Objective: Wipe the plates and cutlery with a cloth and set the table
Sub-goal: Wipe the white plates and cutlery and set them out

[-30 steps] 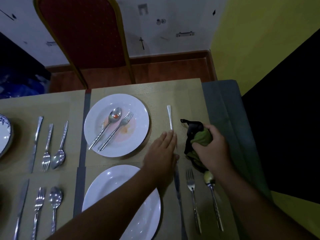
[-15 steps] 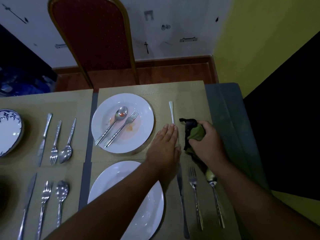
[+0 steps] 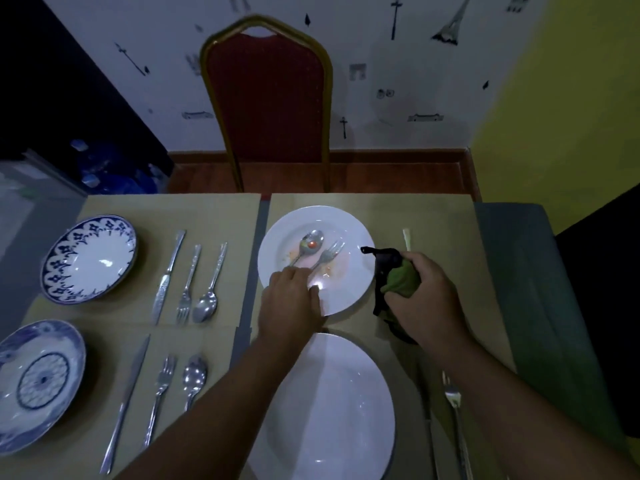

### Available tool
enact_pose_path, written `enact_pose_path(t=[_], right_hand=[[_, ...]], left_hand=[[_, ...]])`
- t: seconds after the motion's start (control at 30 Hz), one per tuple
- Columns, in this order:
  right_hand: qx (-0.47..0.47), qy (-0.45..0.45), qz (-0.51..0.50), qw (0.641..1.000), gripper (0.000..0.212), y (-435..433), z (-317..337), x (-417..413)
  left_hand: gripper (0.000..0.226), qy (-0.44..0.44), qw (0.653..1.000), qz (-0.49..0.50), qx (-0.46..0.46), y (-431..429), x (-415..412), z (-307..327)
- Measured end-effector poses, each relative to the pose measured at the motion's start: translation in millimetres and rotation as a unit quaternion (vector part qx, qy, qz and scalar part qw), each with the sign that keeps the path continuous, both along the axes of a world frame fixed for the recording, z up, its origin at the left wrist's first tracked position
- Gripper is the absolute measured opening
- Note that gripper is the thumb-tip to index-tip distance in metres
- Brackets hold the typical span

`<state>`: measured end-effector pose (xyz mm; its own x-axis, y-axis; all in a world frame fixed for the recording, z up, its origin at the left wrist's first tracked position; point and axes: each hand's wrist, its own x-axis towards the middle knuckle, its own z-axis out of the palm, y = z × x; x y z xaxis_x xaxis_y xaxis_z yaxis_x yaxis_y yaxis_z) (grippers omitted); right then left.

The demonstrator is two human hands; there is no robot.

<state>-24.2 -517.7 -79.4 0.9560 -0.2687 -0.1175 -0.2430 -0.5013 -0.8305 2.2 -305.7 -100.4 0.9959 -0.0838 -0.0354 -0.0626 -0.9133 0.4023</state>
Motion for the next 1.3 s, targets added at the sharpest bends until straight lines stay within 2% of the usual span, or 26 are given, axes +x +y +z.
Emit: enact_pose_path(t=[0.2,0.4,0.5,0.73,0.8,0.9,0.93,1.03,1.1,1.23,1.3], right_hand=[[0.010,0.009,0.013,1.000,0.051,36.5,-2.3,8.4],[0.001,0.007,0.004,1.000,0.051,57.1,-5.0,14.8],[-0.003,0.011,0.000,1.000,0.052,61.0,-5.5,16.2],[-0.028,0.005,-0.003,1.000,0.052,65.4,2.7,21.3],[-0.039,-0.011,0.014,0.999,0.054,66.6,6.7,21.0],[-0.079,-0.053,0.099,0.991,0.058,73.9,9.3,22.0],[-0.098,-0.066,0.136,0.984,0.059,77.7,8.4,23.6],[-0.156,-0.081,0.236,0.956,0.060,88.6,2.6,32.4],[-0.179,-0.063,0.265,0.945,0.059,90.4,-1.2,39.7],[-0.205,-0.021,0.243,0.948,0.048,79.6,-10.1,58.0],[-0.204,-0.033,0.226,0.952,0.044,82.4,-10.6,55.8]], left_hand=[[0.025,0.019,0.999,0.031,0.036,27.8,37.2,-11.9],[0.033,0.070,0.997,0.022,0.023,25.3,47.9,-15.6],[0.031,0.068,0.997,0.011,0.023,21.4,50.5,-16.6],[0.020,0.135,0.986,0.031,-0.091,21.2,48.5,-14.8],[0.016,0.199,0.962,0.071,-0.173,26.1,45.8,-6.5],[0.014,0.332,0.862,0.145,-0.356,34.4,37.8,8.9],[0.016,0.350,0.844,0.143,-0.381,37.6,34.5,12.9],[0.023,0.366,0.805,0.130,-0.448,47.4,26.1,20.9],[0.023,0.368,0.788,0.141,-0.473,55.3,23.1,25.2],[0.024,0.374,0.774,0.153,-0.488,68.4,15.6,31.6],[0.024,0.390,0.741,0.176,-0.518,69.3,12.9,34.7]])
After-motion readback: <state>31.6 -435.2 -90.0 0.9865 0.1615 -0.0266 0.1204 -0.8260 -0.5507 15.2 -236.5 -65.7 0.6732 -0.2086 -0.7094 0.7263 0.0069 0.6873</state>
